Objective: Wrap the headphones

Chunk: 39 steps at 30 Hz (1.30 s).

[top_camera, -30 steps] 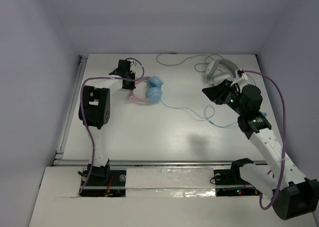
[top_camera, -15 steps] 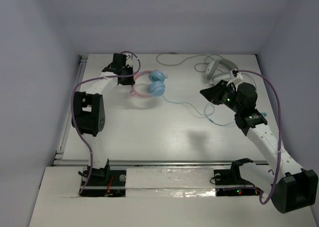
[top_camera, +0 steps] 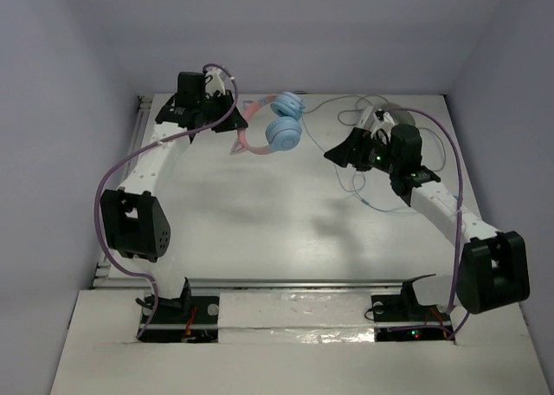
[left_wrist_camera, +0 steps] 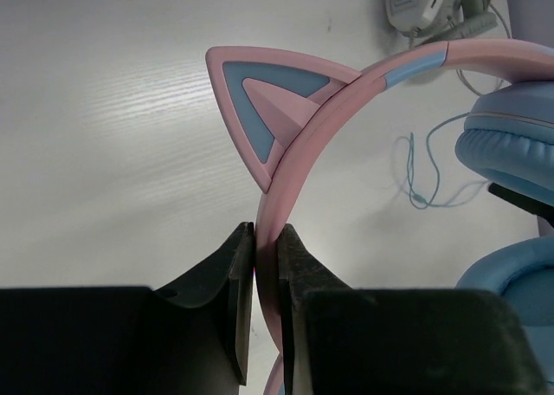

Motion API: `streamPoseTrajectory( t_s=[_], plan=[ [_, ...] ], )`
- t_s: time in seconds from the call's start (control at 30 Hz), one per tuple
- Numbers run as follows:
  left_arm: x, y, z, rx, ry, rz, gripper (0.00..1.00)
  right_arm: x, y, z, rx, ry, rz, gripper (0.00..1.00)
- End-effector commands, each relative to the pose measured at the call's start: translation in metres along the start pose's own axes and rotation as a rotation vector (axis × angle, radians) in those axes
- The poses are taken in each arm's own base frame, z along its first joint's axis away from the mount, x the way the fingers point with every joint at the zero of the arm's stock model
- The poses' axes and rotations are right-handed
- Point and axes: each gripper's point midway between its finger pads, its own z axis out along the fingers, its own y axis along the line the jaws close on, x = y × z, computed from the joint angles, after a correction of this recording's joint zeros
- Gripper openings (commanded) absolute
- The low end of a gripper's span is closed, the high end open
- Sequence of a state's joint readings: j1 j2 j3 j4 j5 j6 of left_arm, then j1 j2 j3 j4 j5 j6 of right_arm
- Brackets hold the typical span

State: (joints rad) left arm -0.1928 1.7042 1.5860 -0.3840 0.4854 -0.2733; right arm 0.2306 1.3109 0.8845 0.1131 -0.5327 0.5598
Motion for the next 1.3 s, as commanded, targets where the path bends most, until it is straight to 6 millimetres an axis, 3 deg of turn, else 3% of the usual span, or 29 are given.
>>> streamPoseTrajectory(
  t_s=[0.0, 0.17, 0.33, 0.63, 0.67, 0.7, 0.9, 1.07, 1.2, 1.27],
  plan=[
    [-0.035, -0.052, -0.039, 0.150, -0.081, 0.020, 0.00, -0.018, 0.014, 0.007, -0.063, -0.039, -0.104, 0.90],
    [-0.047, -0.064, -0.056, 0.156, -0.113, 0.055, 0.00, -0.001, 0.001, 0.019, -0.058, -0.001, -0.085, 0.88],
    [-0.051, -0.081, -0.071, 0.217, -0.143, 0.062, 0.00, 0.000, -0.009, 0.022, -0.020, -0.010, -0.080, 0.84],
    [-0.062, -0.102, -0.091, 0.277, -0.187, 0.064, 0.00, 0.011, -0.013, 0.020, -0.011, -0.022, -0.058, 0.64],
    [-0.062, -0.101, -0.091, 0.275, -0.190, 0.065, 0.00, 0.014, -0.015, 0.020, -0.005, -0.020, -0.055, 0.53],
    [-0.063, -0.101, -0.092, 0.271, -0.194, 0.067, 0.00, 0.013, -0.014, 0.018, -0.008, -0.022, -0.053, 0.49],
    [-0.070, -0.106, -0.096, 0.316, -0.198, 0.047, 0.00, 0.028, -0.021, 0.014, 0.009, -0.029, -0.046, 0.52],
    [-0.079, -0.121, -0.102, 0.383, -0.212, 0.039, 0.00, 0.036, -0.017, 0.020, -0.041, -0.029, -0.020, 0.49],
    [-0.077, -0.130, -0.106, 0.447, -0.217, 0.026, 0.00, 0.041, -0.009, 0.023, -0.083, -0.028, -0.041, 0.21],
    [-0.066, -0.129, -0.100, 0.479, -0.186, -0.039, 0.00, 0.046, -0.004, 0.028, -0.089, -0.016, -0.043, 0.09]
  ],
)
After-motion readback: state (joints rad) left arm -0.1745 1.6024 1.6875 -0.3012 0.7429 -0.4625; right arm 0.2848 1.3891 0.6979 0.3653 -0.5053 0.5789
